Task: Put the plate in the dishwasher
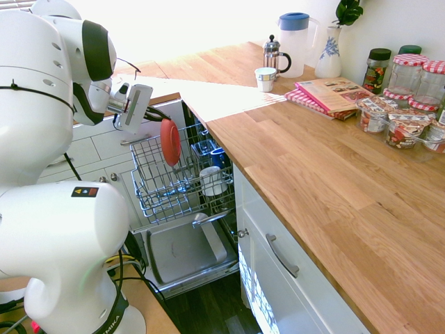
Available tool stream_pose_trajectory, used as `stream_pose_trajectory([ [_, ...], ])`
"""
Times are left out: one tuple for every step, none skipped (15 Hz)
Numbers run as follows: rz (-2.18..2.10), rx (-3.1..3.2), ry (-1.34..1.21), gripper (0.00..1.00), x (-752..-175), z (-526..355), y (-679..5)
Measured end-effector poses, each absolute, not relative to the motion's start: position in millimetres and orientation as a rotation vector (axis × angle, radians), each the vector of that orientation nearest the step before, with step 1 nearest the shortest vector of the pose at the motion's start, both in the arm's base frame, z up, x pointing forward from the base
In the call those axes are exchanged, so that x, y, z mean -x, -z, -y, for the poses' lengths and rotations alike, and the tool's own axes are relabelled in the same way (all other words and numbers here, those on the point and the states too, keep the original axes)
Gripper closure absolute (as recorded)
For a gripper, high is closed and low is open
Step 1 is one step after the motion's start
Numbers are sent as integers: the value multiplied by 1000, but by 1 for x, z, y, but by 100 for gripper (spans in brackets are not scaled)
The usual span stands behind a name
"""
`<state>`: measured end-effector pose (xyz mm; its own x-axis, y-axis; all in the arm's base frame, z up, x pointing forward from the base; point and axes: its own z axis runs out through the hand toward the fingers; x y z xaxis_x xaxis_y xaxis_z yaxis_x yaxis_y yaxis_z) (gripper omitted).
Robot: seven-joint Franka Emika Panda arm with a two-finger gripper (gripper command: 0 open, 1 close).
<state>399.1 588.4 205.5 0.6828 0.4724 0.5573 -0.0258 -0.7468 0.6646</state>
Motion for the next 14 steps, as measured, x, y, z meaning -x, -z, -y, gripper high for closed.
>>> stream_pose_trajectory([
  [-327, -2236, -947, 0, -406, -583, -201],
  [-310, -2245, -904, 0, -410, -578, -197],
  [-292, -2256, -859, 0, -412, -574, -197],
  [-273, -2268, -812, 0, -412, -572, -198],
  [-253, -2287, -752, 0, -410, -572, -201],
  [-232, -2319, -675, 0, -407, -574, -204],
  [-214, -2357, -593, 0, -403, -577, -209],
  [-197, -2395, -522, 0, -399, -582, -217],
  [-181, -2431, -468, 0, -397, -588, -228],
  [-164, -2459, -427, 0, -399, -592, -240],
  [-142, -2481, -385, 0, -403, -593, -250],
  [-118, -2500, -335, 0, -411, -591, -260],
  [-93, -2521, -276, 0, -421, -586, -273],
  [-63, -2542, -201, 0, -433, -579, -290],
])
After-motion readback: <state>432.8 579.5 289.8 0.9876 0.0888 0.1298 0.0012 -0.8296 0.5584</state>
